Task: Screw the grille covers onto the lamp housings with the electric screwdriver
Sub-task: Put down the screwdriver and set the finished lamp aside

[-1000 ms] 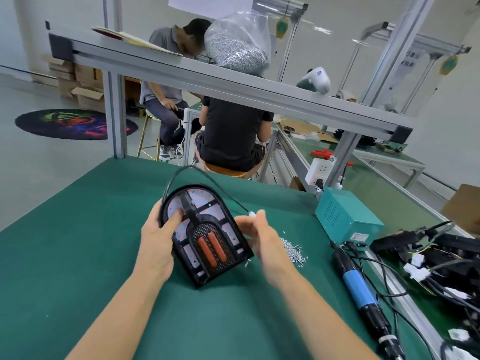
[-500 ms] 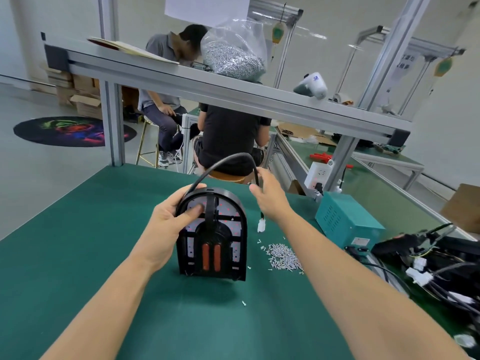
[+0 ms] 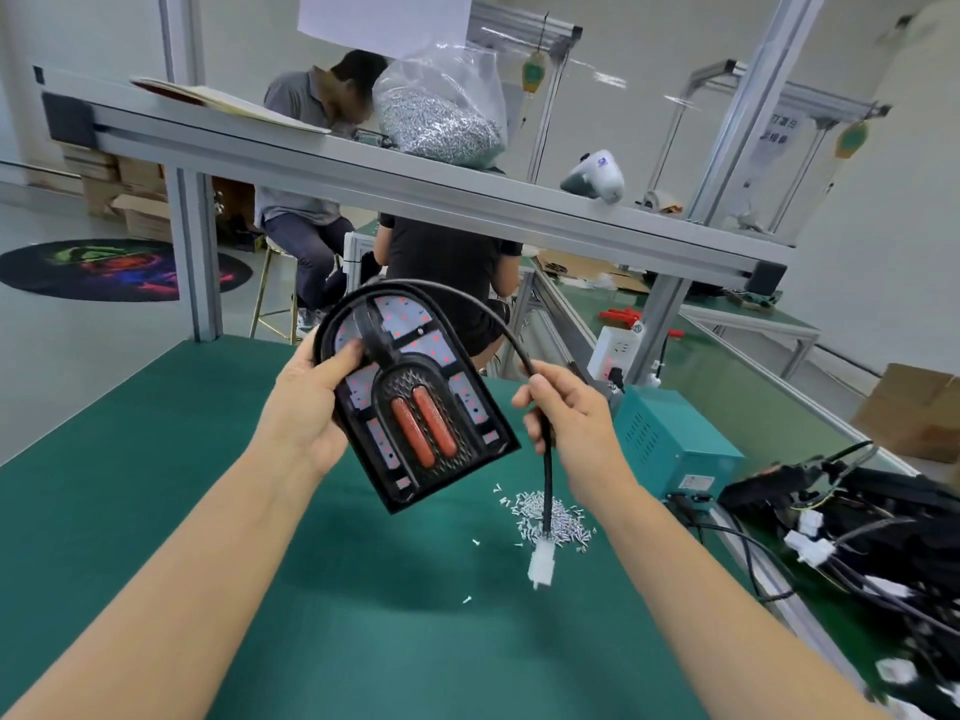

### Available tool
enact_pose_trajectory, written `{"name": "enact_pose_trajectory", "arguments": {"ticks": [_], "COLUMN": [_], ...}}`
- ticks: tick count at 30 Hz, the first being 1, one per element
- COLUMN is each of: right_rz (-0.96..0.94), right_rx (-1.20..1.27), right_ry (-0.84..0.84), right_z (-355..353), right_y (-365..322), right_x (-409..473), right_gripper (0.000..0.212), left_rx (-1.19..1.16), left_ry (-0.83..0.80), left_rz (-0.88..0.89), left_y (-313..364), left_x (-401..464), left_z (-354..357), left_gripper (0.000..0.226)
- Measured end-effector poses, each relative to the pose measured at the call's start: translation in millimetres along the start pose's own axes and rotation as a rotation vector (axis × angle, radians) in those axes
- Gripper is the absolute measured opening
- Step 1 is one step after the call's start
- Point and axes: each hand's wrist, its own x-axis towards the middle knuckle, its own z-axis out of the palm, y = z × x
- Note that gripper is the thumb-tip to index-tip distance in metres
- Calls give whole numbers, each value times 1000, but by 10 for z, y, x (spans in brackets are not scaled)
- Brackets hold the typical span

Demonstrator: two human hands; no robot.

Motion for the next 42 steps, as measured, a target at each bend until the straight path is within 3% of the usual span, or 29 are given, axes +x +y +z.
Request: {"name": "enact_pose_trajectory", "arguments": {"ticks": [4,8,11,14,18,20,27,30,33,37,42], "right_rz": [199,365,405,335,305,298,221,201,219,206,178], "right_rx": [182,175,-114,-398,-515,-462,-338,-314,-272,-259,-311], "right_ry": [51,7,-118,-158,-80,-2,253,313,421,572,694], "right_z": [-52,-130,-210,-311,-489,-602,-1027,-1240,-1480,-1774,-2156], "right_y": [55,13,-77,-126,-155,-143,-226,-281,-399,-550,-787], "right_x": [-166,-295,-440,-571,-722,-800,-1004,-1032,-1053,-1133,-1170], "right_gripper": [22,24,30,17,65,68,63,47,28,25,16], "left_rx": [20,115,199,290,356,380,422,423,415,422,418], "left_ry": [48,67,61,14,-87,-141,-257,-329,-462,-596,-679], "left_rz": [-153,-264,-323,-444,-569,-600,-660,-641,-581,-499,-411], "left_y": [-70,-157,-233,-359,-589,-719,-1052,-1167,-1267,-1442,-1623], "left_x": [8,10,15,-21,-98,-141,-295,-409,-563,-791,-890], "left_z": [111,210,311,455,759,951,1551,1743,1893,2120,2575], "left_gripper": [22,23,24,24,23,23,17,8,24,47,54]}}
